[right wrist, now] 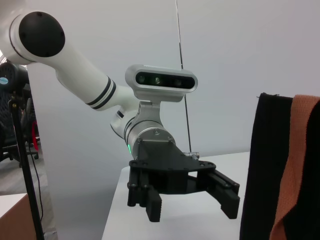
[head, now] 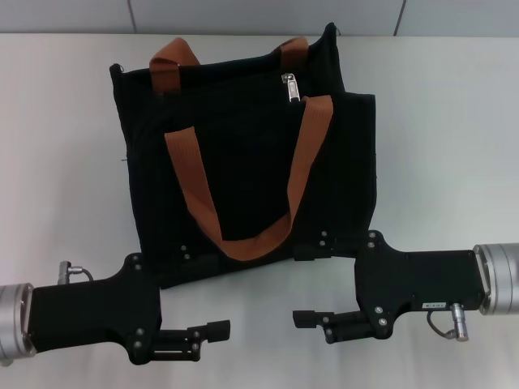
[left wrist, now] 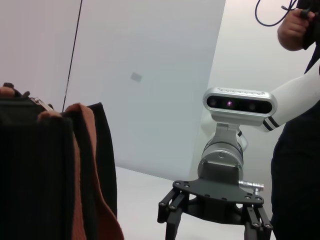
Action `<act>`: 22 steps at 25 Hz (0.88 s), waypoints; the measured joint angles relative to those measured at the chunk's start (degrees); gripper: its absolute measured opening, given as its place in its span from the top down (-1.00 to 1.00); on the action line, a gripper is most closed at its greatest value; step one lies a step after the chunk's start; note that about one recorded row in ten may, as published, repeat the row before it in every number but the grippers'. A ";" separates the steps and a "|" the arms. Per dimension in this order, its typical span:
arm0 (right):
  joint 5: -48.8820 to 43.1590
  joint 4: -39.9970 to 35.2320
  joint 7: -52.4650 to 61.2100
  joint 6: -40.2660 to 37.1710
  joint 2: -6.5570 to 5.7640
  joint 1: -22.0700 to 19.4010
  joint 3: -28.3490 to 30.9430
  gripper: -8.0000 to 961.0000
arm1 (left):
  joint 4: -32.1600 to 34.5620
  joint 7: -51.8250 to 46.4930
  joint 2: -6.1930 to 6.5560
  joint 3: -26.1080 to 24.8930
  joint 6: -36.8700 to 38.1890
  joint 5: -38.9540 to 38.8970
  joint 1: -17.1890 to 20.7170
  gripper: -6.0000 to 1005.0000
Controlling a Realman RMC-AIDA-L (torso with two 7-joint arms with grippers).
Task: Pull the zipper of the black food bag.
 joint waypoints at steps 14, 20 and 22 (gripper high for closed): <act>0.01 0.43 -0.75 -0.06 0.00 -0.13 0.12 -0.64 | -0.06 -0.06 0.34 0.00 0.03 0.26 0.29 -0.67; 0.06 0.53 -0.76 -0.11 0.00 -0.11 0.20 -0.64 | -0.06 0.03 0.35 0.00 0.03 0.26 0.23 -0.67; 0.06 0.53 -0.75 -0.11 0.00 -0.11 0.20 -0.64 | -0.06 0.03 0.32 0.00 0.03 0.26 0.18 -0.67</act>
